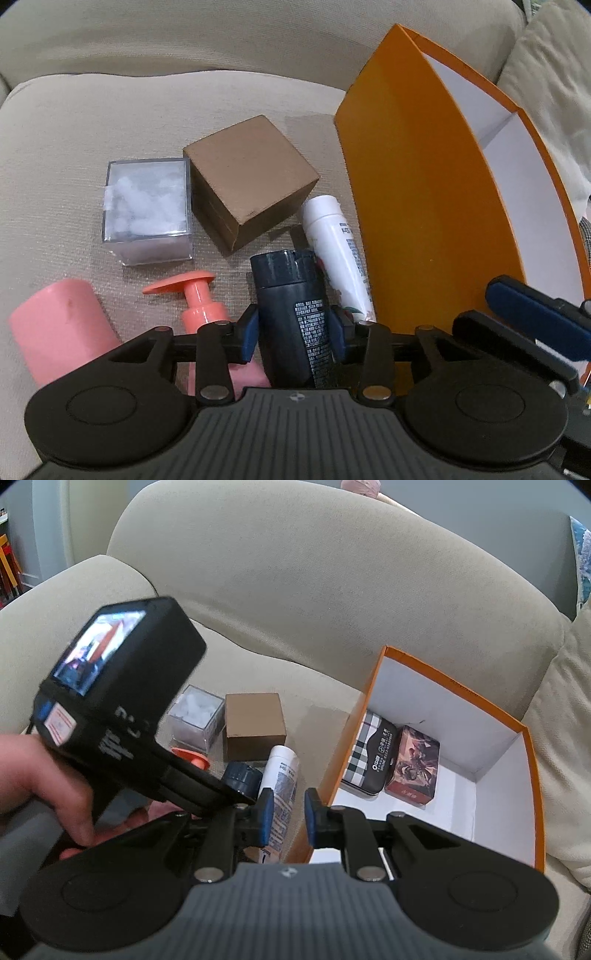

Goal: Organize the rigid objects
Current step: 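Grasp the dark deodorant bottle with the left gripper, then lift the deodorant bottle while the right gripper grasps the white spray can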

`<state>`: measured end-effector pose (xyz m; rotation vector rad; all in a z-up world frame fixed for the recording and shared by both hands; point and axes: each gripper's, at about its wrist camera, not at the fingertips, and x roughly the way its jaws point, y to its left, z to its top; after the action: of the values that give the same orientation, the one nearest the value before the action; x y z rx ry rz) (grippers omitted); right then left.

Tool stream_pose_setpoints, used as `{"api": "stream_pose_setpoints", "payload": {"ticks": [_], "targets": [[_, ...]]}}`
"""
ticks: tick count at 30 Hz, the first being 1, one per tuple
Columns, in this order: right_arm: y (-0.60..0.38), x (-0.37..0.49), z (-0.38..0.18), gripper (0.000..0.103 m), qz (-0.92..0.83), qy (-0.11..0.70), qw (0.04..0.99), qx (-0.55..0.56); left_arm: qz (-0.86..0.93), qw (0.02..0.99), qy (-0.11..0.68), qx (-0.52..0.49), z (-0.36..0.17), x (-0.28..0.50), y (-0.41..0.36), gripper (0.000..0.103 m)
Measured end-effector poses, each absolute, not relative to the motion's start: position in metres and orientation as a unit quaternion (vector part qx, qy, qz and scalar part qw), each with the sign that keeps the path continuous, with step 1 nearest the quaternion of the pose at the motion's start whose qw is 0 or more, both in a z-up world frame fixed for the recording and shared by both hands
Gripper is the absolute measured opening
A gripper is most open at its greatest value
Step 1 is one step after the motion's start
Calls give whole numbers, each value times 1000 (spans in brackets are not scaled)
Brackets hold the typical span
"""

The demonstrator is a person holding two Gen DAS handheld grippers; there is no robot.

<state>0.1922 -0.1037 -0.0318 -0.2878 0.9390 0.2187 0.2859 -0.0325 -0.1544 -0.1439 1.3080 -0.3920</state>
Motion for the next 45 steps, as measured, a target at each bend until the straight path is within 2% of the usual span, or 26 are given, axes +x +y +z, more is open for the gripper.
{"api": "stream_pose_setpoints", "payload": {"ticks": [11,17,20,25,33,39,41,42,45], "targets": [[-79,196,-35,18,120,438,872,-185,-156,801,562,-134,-108,271,17,42],[-57,210,-56,19,127,466,850,-209,-137,805,555,-159,-98,273,49,42],[-50,219,-69,26,126,482,840,-215,-125,811,550,-155,-99,273,60,42],[-40,234,-92,43,108,508,824,-227,-131,803,553,-181,-103,272,75,42],[-39,251,-122,44,90,538,800,-250,-131,802,555,-179,-108,278,68,42],[-38,263,-135,51,71,545,793,-263,-123,799,558,-189,-113,280,71,42],[-39,266,-137,49,63,544,795,-262,-123,798,558,-190,-113,280,72,42],[-39,265,-136,41,55,542,796,-263,-124,798,558,-190,-113,279,72,42],[-46,268,-136,40,59,540,799,-257,-123,799,558,-187,-111,278,71,42]]}}
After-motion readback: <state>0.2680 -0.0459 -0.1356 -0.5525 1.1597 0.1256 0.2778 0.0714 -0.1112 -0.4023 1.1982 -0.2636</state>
